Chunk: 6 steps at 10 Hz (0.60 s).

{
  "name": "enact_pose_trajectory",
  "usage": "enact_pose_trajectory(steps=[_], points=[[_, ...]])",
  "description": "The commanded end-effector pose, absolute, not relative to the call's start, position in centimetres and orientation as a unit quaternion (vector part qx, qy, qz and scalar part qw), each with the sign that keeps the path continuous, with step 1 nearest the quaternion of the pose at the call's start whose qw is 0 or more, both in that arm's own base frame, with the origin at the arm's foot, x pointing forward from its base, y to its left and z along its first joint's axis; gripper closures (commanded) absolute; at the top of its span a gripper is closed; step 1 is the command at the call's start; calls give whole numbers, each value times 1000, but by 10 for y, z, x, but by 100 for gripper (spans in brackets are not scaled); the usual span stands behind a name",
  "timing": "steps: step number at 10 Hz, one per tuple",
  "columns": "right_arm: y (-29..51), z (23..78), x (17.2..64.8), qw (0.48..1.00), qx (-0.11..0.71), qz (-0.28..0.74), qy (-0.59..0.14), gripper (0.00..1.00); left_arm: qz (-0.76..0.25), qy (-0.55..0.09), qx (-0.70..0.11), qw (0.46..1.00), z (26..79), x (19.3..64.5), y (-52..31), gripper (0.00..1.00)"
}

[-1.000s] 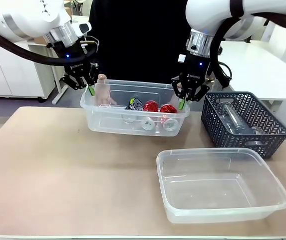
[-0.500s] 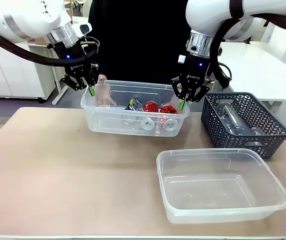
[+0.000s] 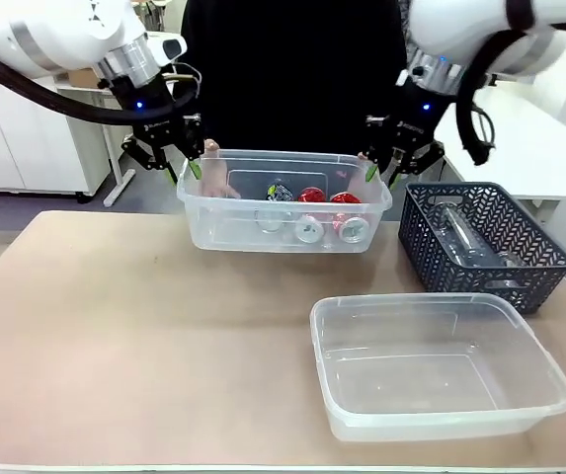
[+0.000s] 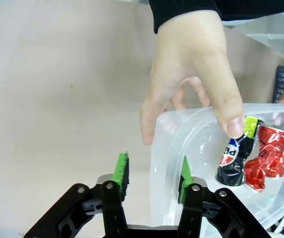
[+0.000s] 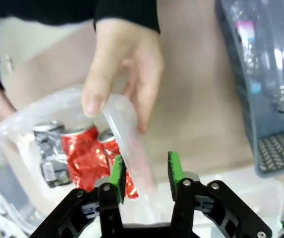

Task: Sort the waste into each basket.
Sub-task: Release the Organizing box you were holding.

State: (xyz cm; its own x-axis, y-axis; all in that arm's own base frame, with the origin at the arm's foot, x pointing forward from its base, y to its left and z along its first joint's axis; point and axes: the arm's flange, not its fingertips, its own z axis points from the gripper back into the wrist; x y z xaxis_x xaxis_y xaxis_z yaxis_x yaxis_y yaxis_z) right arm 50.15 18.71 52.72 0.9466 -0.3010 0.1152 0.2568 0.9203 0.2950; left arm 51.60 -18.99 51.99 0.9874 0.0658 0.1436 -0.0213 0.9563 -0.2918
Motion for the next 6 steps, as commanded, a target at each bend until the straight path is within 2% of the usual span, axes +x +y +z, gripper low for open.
enact_pose_trajectory(steps=[1,2,3,4,6], points=[[172,518,484,963,184,-140,-138,0,30,-111,-135,984,533,502,-186,10],[168,521,480,957,217,-124,-150,5,27,-139,-149,979,538,493,-188,0],[165,523,477,953,243,-106,-150,0,13,-177,-173,969,541,485,-189,0],[161,523,473,952,260,-86,-138,0,11,-197,-182,963,541,481,-188,0],[156,524,467,955,263,-64,-119,0,-6,-185,-187,965,539,480,-187,0]])
